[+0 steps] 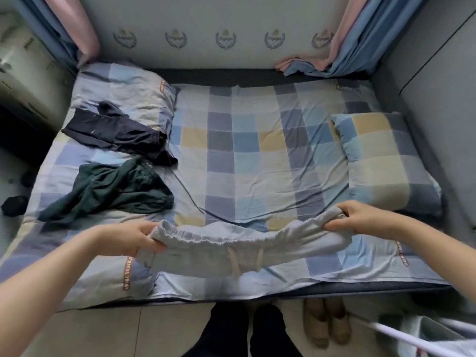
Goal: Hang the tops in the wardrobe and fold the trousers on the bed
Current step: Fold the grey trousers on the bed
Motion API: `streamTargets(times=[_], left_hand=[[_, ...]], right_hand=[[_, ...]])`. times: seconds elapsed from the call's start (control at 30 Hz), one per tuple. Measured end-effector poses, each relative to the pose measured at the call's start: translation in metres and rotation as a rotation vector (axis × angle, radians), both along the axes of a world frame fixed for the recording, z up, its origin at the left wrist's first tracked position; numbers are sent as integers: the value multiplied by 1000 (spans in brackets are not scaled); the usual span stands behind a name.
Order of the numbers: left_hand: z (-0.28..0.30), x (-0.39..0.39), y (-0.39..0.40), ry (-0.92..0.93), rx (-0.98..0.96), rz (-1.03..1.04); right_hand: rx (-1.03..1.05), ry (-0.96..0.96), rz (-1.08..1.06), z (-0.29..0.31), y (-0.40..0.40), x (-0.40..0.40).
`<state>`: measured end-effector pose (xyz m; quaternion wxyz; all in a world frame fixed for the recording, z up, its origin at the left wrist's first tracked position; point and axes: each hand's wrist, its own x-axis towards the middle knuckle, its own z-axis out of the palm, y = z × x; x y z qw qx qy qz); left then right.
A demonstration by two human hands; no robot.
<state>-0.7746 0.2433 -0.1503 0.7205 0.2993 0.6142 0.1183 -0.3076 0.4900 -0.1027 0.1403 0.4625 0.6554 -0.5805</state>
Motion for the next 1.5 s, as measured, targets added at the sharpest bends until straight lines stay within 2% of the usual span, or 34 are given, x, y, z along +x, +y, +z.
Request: streamTargets(times=[0.17,0.27,0.33,0.43,0.5,0.6,0.7,0.8,0.9,1.07,1.17,1.27,1.3,1.33,1.4,1.43,1.5], left_hand=[[-1,-24,20,-102,-127,-8],[-6,-34,45,-89,-89,48],[-22,-41,70,-46,-29,149],[-78,-42,114,48,43,316],[-142,-44,136,112,73,512],[-255,-33,160,323,103,630],[-360,-22,170,460,99,577],[-421,-16,179,554,120,501],[-448,-23,191,632,167,501],[-428,-53,228,635,220,411],[-419,-72,272,735,341,388],[-424,-83,312,842,446,497],[-430,-82,319,868,412,468],[-437,-75,321,937,349,347],[-451,-45,311,1139,307,-80],[-458,-23,298,1195,355,-326],[-470,23,266,1174,538,-742]], right_hand=[[-345,-47,8,-6,19,-10],[-409,-104,-28,-9,49,-20],[-311,-113,-111,-23,74,-34],[-93,-40,-286,-83,116,-53],[14,25,-423,-156,141,-75],[77,109,-583,-277,153,-96],[228,73,-462,-383,158,-109],[358,41,-351,-450,166,-116],[405,17,-338,-487,176,-117],[447,34,-368,-486,217,-129],[572,0,-356,-480,255,-149],[737,-103,-386,-476,290,-173],[785,-168,-386,-477,296,-180],[825,-216,-354,-479,295,-186],[864,-211,-225,-486,273,-198],[854,-175,-140,-491,252,-202],[817,-45,82,-499,204,-210]])
